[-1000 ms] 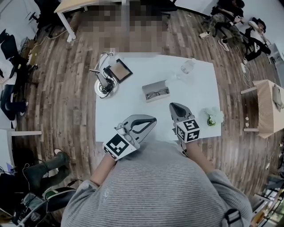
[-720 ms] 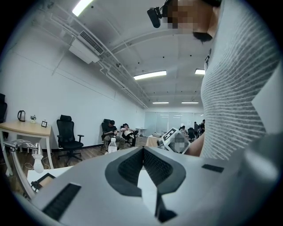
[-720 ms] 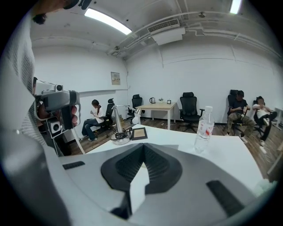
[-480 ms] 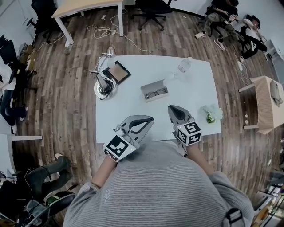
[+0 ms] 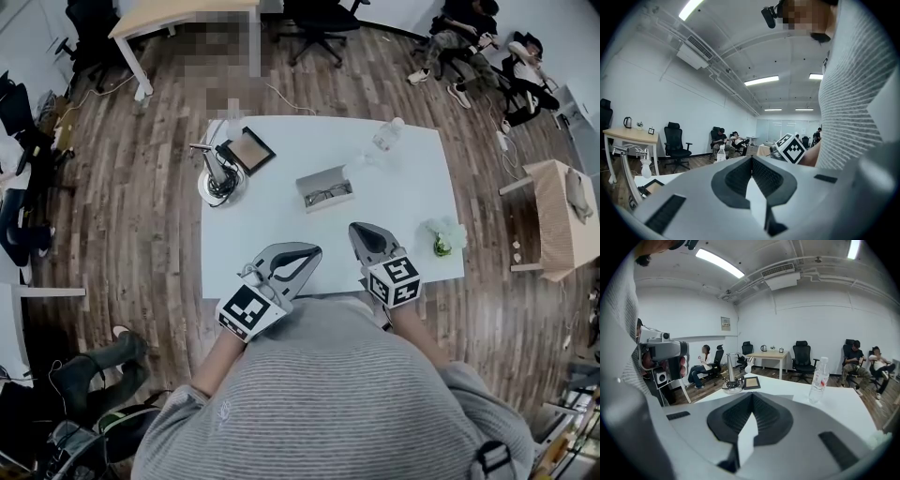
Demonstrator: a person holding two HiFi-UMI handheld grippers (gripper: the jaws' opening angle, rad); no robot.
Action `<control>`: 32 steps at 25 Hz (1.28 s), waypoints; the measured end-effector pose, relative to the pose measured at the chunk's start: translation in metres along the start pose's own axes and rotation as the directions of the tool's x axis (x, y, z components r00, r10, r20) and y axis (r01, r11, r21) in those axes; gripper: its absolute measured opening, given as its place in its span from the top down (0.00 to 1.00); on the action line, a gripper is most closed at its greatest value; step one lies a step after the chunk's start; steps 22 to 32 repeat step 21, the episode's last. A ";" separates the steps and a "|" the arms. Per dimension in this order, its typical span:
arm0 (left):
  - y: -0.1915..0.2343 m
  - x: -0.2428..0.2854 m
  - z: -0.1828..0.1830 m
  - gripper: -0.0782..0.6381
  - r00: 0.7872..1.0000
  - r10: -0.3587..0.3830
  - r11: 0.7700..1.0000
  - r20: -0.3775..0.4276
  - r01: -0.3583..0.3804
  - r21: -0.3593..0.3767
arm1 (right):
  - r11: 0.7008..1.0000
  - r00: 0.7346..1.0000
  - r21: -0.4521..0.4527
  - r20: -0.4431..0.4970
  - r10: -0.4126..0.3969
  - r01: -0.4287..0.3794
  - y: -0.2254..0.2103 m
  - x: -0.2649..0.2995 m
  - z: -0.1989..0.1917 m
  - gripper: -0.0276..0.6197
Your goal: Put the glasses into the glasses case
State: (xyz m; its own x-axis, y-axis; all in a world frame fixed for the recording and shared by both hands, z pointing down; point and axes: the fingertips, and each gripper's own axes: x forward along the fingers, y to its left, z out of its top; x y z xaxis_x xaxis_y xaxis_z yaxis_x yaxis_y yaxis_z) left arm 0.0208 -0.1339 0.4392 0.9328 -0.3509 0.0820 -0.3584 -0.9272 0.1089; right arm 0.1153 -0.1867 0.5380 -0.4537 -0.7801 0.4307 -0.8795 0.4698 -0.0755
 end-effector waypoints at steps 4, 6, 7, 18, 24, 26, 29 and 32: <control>0.000 -0.004 0.002 0.87 1.000 -0.004 1.000 0.004 0.004 0.006 | 1.000 1.000 -0.005 -0.006 -0.002 0.002 0.004 0.001 -0.001 0.94; 0.000 -0.005 0.001 0.87 1.000 0.000 1.000 0.005 0.000 0.007 | 1.000 1.000 -0.003 -0.010 -0.004 0.004 0.004 0.001 -0.004 0.94; 0.000 -0.006 0.001 0.87 1.000 0.003 1.000 0.005 -0.003 0.007 | 1.000 1.000 -0.003 -0.012 -0.004 0.004 0.004 0.001 -0.005 0.94; 0.017 -0.009 -0.011 0.87 0.998 0.052 0.998 -0.019 -0.052 -0.027 | 1.000 1.000 0.000 -0.009 -0.003 0.003 -0.001 0.004 -0.003 0.94; 0.027 -0.006 -0.020 0.87 0.996 0.086 0.996 -0.036 -0.087 -0.038 | 1.000 1.000 -0.008 -0.014 0.006 -0.007 -0.006 0.002 -0.003 0.94; 0.027 -0.006 -0.020 0.87 0.996 0.086 0.996 -0.036 -0.087 -0.038 | 1.000 1.000 -0.008 -0.014 0.006 -0.007 -0.006 0.002 -0.003 0.94; 0.027 -0.006 -0.020 0.87 0.996 0.086 0.996 -0.036 -0.087 -0.038 | 1.000 1.000 -0.008 -0.014 0.006 -0.007 -0.006 0.002 -0.003 0.94; 0.027 -0.006 -0.020 0.87 0.996 0.086 0.996 -0.036 -0.087 -0.038 | 1.000 1.000 -0.008 -0.014 0.006 -0.007 -0.006 0.002 -0.003 0.94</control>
